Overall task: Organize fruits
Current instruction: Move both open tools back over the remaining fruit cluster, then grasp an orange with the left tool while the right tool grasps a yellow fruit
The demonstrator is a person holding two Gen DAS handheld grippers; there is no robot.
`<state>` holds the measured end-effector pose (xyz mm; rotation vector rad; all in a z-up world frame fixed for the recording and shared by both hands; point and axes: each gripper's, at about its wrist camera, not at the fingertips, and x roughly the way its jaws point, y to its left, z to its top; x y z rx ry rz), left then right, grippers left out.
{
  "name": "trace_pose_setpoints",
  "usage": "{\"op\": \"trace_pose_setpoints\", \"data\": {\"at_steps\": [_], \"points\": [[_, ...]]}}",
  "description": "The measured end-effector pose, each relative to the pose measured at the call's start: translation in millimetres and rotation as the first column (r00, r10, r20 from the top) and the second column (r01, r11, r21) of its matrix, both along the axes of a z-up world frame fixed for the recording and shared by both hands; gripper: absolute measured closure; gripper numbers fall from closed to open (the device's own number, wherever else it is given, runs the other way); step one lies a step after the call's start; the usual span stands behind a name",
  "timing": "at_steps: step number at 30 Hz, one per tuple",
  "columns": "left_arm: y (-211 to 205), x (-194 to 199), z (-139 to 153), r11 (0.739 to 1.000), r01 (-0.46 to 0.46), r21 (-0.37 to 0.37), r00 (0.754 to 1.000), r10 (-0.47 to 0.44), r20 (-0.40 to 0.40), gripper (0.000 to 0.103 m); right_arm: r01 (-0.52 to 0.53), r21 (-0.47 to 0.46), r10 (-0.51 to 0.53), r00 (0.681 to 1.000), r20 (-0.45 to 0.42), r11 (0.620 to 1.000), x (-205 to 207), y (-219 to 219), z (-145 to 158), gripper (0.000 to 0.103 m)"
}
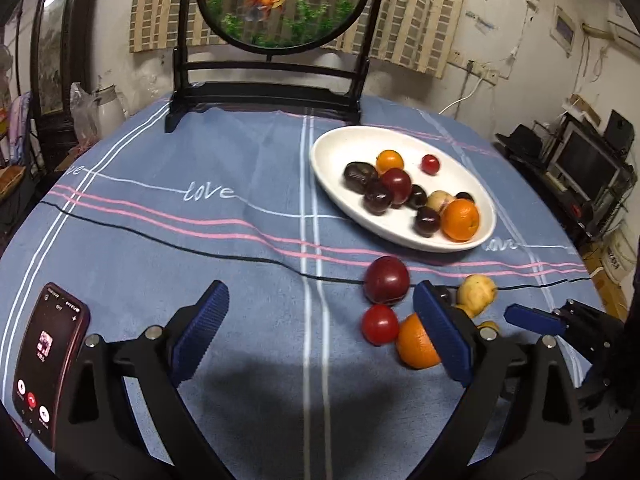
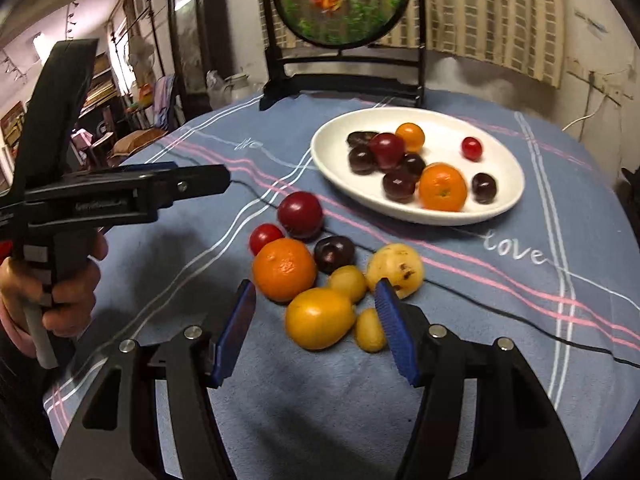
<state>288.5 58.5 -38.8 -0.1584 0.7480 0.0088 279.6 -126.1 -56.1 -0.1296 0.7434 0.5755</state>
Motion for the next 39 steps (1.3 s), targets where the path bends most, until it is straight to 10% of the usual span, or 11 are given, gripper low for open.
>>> {"op": "trace_pose_setpoints", "data": {"at_steps": [16,24,29,32,39], "points": [[14,0,-9,0.998,-0.054,-0.036,0.998,0.052,-0.039,0.008,-0.007,-0.291,0.047,0.99,0.13,0.957,-12,33,-19,0.061],[5,2,-12,0.999,-0.034,0.006,0.999,0.034,-0.042,0.008,-0.004,0.017,0.003,0.998,0.07,1.0,-4,-9,13,0.09],[-6,-1,-11,0.998,-0.01,0.066,0.999,0.013,-0.031,0.008,0.001,0.016,-0.001,1.0,0.024,1.0,0,-11,9,0.083],[-4,-2,-10,0.999,-0.008,0.054,1.0,0.009,-0.027,0.008,-0.028,-0.063,0.031,0.999,0.043,0.998,-8,6,4,0.048],[-3,-3,-8,0.999,-0.002,0.036,1.0,0.003,-0.028,0.008,-0.009,-0.211,0.024,0.998,0.066,0.977,-2,26,-17,0.058]]}}
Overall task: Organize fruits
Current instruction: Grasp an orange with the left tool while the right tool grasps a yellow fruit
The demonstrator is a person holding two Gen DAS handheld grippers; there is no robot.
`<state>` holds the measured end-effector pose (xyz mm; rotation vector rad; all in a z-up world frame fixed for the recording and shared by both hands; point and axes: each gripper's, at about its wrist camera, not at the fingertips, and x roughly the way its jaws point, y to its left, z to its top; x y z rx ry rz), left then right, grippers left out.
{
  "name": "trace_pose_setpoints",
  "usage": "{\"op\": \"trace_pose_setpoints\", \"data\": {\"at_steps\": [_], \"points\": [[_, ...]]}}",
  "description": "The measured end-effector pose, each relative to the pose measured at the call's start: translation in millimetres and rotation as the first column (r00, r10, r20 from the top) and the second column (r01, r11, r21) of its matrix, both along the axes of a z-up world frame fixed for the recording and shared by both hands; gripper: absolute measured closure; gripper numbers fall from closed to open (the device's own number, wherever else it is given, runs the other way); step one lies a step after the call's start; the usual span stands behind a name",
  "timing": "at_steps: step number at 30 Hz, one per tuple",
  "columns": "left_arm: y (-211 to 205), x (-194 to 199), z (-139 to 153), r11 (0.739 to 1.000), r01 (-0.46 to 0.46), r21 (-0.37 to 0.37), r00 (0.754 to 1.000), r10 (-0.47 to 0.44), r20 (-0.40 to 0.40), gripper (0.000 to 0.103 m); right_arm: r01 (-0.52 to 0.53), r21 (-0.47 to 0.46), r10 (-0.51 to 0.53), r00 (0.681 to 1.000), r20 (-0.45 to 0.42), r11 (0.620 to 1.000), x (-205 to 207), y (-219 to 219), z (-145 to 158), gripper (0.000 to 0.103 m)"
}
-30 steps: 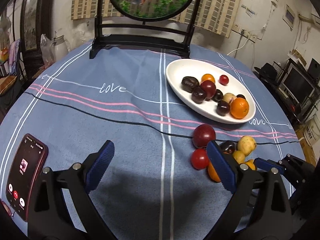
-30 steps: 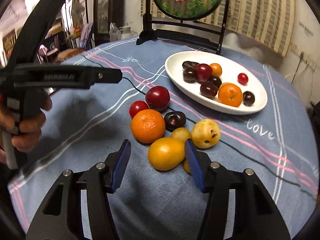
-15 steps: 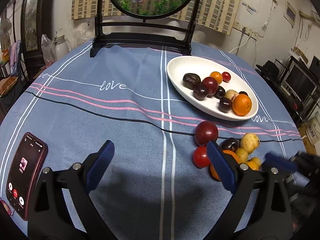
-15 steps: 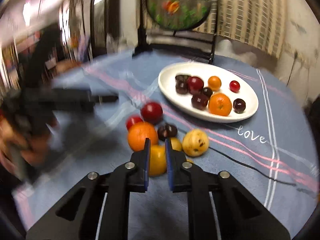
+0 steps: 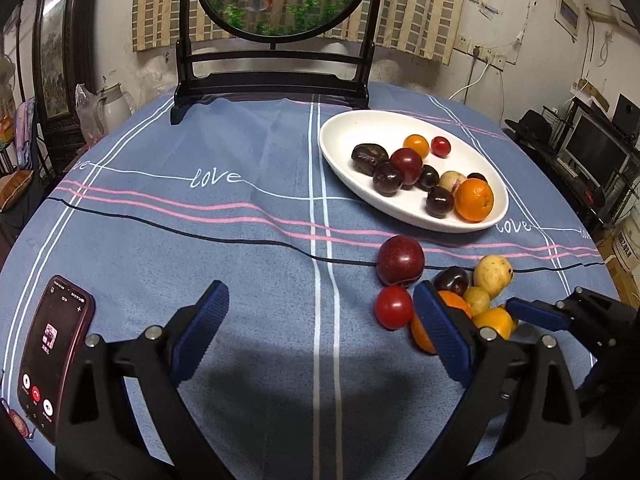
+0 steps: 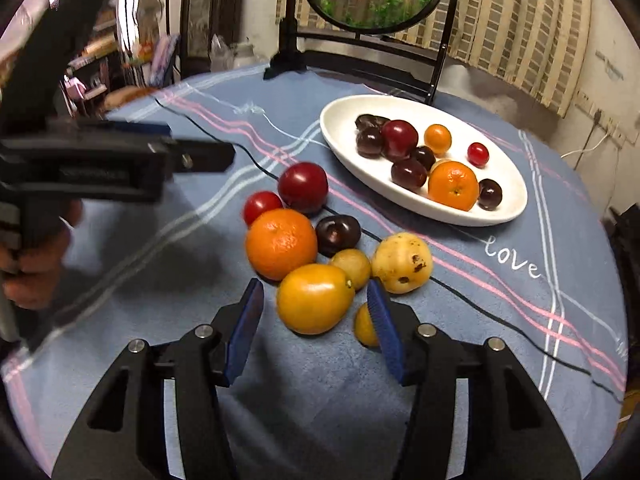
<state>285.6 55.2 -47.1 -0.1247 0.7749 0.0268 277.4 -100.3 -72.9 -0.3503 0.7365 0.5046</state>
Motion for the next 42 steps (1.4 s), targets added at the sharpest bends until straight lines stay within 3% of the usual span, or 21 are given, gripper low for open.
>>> {"op": "trace_pose_setpoints", "data": {"at_steps": [3,6,9,10,12,16,19,23,26,31,36,42], "points": [[0,0,1,1.0,0.003,-0.006,1.0,-0.003,0.006,0.008,-0.003,-0.027,0.003,1.0,0.012,1.0,0,5,-2,0.062],[-2,0,-1,1.0,0.003,0.003,1.0,-0.003,0.0,0.008,0.014,0.016,-0.014,1.0,-0.008,1.0,2,-4,1,0.062],[-12,-2,-1,0.998,0.062,0.013,0.998,-0.062,0.015,0.009,0.065,0.206,-0.055,0.997,-0.056,0.976,9,-34,18,0.062],[-20,-5,0,0.994,0.106,0.027,0.994,-0.106,0.024,0.013,0.088,0.273,-0.069,0.994,-0.079,0.958,12,-46,23,0.062],[-41,-10,0,0.972,0.222,0.074,0.974,-0.225,0.034,0.023,0.134,0.321,-0.106,0.989,-0.102,0.938,16,-60,27,0.062],[-73,-14,-8,0.92,0.37,0.131,0.928,-0.374,0.002,0.043,0.213,0.34,-0.177,0.975,-0.135,0.916,21,-74,26,0.062],[-79,-6,-14,0.909,0.394,0.133,0.919,-0.393,-0.034,0.048,0.222,0.359,-0.178,0.972,-0.153,0.906,21,-77,26,0.062],[-84,4,-23,0.893,0.429,0.136,0.903,-0.421,-0.085,0.05,0.222,0.371,-0.169,0.971,-0.17,0.901,23,-78,26,0.062],[-91,2,-27,0.879,0.442,0.182,0.897,-0.431,-0.096,0.049,0.228,0.37,-0.174,0.969,-0.174,0.9,24,-80,26,0.062],[-93,9,-29,0.868,0.459,0.191,0.888,-0.448,-0.101,0.049,0.228,0.371,-0.174,0.969,-0.174,0.9,23,-80,26,0.062],[-105,16,-34,0.835,0.483,0.264,0.875,-0.47,-0.114,0.049,0.239,0.38,-0.182,0.967,-0.18,0.893,23,-83,26,0.062],[-102,10,-33,0.842,0.463,0.277,0.885,-0.452,-0.107,0.058,0.237,0.382,-0.178,0.967,-0.185,0.893,23,-84,26,0.062]]}}
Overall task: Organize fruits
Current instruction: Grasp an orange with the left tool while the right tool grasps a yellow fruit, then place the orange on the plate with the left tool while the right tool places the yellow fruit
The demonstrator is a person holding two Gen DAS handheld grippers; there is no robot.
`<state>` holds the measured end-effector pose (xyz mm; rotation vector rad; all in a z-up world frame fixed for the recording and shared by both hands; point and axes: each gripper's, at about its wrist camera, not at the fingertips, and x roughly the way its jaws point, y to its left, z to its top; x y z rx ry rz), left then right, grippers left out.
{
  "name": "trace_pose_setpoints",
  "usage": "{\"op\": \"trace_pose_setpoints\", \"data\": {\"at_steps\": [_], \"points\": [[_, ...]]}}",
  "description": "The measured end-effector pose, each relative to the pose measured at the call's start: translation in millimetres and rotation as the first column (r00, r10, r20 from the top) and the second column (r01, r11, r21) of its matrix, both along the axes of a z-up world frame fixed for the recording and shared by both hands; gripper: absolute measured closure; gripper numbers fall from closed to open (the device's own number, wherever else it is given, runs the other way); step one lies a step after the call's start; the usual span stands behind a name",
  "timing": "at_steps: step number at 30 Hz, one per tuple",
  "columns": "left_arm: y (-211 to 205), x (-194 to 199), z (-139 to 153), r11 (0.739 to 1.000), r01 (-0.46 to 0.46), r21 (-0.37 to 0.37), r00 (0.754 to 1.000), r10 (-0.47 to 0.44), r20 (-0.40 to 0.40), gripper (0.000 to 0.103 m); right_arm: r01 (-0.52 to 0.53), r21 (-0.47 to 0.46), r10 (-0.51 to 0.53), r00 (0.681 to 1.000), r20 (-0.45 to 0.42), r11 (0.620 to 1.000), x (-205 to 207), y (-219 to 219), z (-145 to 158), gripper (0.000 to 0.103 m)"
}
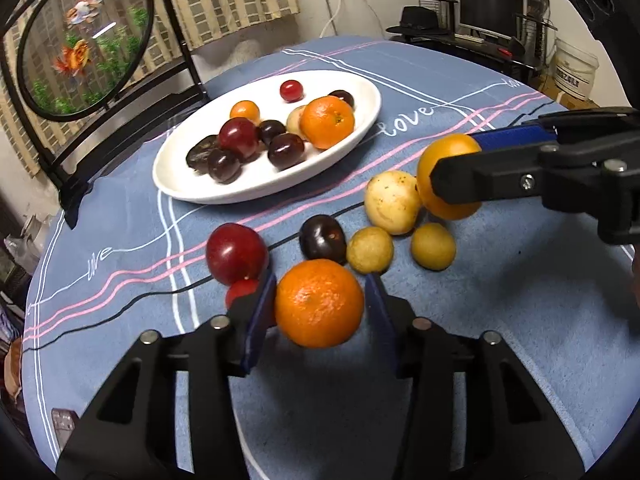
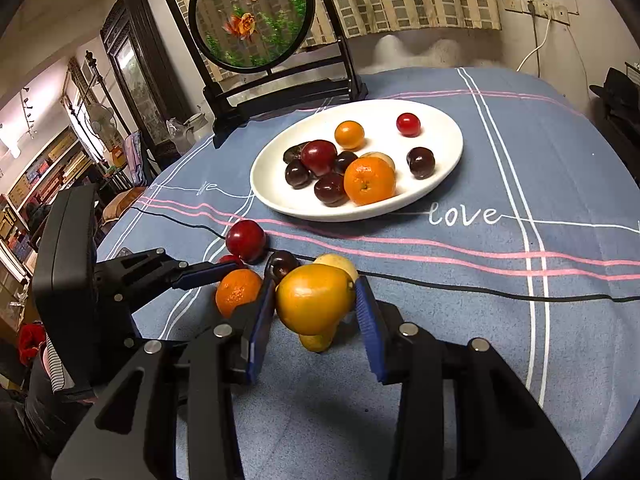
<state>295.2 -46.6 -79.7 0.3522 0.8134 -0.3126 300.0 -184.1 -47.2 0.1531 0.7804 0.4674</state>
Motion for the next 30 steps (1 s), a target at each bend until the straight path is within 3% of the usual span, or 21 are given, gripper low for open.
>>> {"op": "trace_pose_setpoints", "data": {"at_steps": [16,21,24,30], "points": [[8,-12,18,0.993,-0.053,-0.102,0.998,0.055,0.023,0.059,-0.032,0.03,0.031,0.999,0.02,0.999,1,2,0,0.062],[28,-12,44,0.971,-0.061,-0.23,0.996,0.073,0.041,0.059,-0.074,0.163,0.072,0.997,0.017,0.984,7,-5,5,0.062],[44,8,63,0.947,-0.085,-0.31,0.995,0.099,0.031,0.059,-0.047,0.207,0.04,0.998,0.04,0.977,20,-12,15,0.062],[52,90,68,0.926,-0.179,-0.333,0.983,0.183,-0.018,0.059,0.101,0.225,-0.125,0.988,0.094,0.969,79,-20,25,0.062]]}}
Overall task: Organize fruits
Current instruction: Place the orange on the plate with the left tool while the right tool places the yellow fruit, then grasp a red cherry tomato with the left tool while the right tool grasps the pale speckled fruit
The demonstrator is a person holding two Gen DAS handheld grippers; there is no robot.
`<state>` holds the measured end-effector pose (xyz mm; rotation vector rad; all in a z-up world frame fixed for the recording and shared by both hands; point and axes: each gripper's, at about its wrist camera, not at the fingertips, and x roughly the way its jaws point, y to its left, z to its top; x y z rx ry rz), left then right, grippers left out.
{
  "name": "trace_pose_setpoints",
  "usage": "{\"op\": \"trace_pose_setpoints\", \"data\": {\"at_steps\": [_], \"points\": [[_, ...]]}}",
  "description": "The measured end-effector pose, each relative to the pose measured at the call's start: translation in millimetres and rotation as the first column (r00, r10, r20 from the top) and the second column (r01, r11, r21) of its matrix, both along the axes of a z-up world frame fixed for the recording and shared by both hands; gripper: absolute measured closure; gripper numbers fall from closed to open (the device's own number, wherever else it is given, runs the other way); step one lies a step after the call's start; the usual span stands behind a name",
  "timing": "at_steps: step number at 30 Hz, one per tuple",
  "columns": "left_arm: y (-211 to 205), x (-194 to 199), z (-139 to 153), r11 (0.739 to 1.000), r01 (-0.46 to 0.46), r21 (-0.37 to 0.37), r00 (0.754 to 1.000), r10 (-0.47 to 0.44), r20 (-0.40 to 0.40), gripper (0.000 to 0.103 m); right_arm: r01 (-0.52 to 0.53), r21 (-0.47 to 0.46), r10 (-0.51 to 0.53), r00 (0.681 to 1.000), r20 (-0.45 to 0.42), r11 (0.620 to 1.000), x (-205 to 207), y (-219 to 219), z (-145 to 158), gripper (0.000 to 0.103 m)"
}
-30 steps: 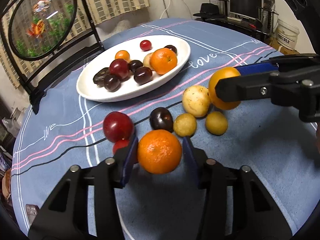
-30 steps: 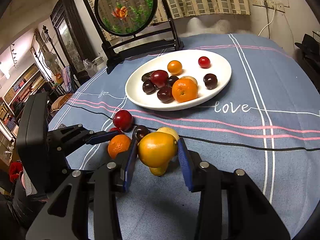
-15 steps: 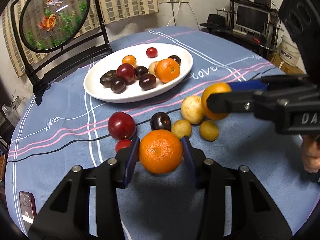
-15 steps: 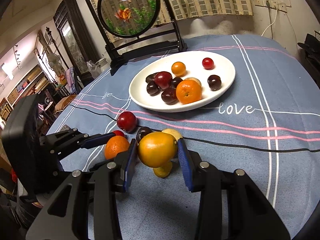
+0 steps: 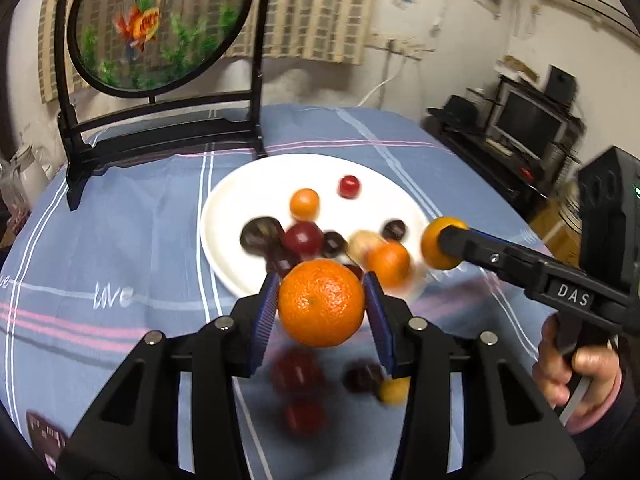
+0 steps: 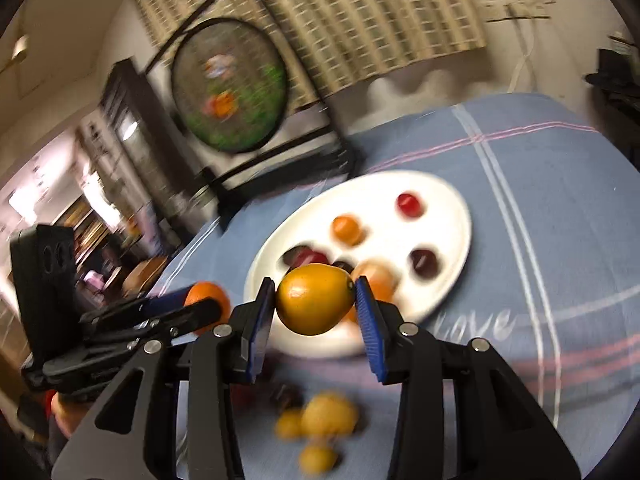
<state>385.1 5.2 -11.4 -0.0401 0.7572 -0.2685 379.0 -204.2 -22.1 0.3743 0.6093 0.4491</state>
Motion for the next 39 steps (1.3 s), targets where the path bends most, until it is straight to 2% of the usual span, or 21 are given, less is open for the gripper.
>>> {"op": "trace_pose_setpoints", "data": {"at_steps": [5,8,10,13,16,19,21,25,27,28,35,39], "points": [[-4,47,-21,0.997,-0.065,0.038,0.997,0.067,-0.049,0.059,0.062,-0.01,-0.062,0.997,-0.05,0.998,51,-3,-20,0.062],[-6,58,-27,0.995,-0.08,0.056,0.995,0.083,-0.059,0.057,0.036,-0.053,-0.04,0.997,-0.072,0.998,65,0,-26,0.061],[-6,59,-25,0.993,-0.099,0.066,0.993,0.103,-0.05,0.026,0.024,-0.079,-0.03,0.996,-0.079,0.997,64,2,-27,0.055],[-4,47,-12,0.992,-0.115,0.053,0.993,0.115,-0.003,0.023,0.029,-0.095,-0.035,0.998,-0.056,0.995,53,1,-18,0.048],[1,24,2,0.992,-0.117,0.048,0.993,0.116,0.011,0.018,0.007,-0.109,-0.01,1.0,-0.026,0.994,35,2,-2,0.048],[10,-16,8,0.99,-0.123,0.063,0.992,0.12,0.046,0.011,-0.039,-0.155,0.038,0.999,-0.009,0.987,1,9,7,0.048],[17,-38,6,0.989,-0.137,0.058,0.989,0.134,0.062,0.01,-0.066,-0.176,0.065,0.998,-0.011,0.982,-19,15,5,0.048],[30,-69,-14,0.987,-0.162,-0.007,0.985,0.162,0.054,0.009,-0.113,-0.228,0.1,0.993,-0.069,0.967,-42,30,-17,0.048],[32,-70,-25,0.985,-0.17,-0.007,0.985,0.17,-0.001,0.009,-0.121,-0.249,0.096,0.989,-0.111,0.961,-45,35,-28,0.048],[33,-71,-26,0.986,-0.169,-0.017,0.986,0.169,-0.003,0.009,-0.131,-0.247,0.1,0.986,-0.134,0.96,-45,37,-32,0.048],[28,-77,-25,0.98,-0.194,0.043,0.981,0.192,0.041,0.009,-0.139,-0.247,0.099,0.98,-0.17,0.959,-46,36,-42,0.05],[31,-77,-23,0.981,-0.191,0.026,0.981,0.19,0.035,0.009,-0.16,-0.241,0.108,0.971,-0.215,0.957,-40,35,-53,0.058]]}}
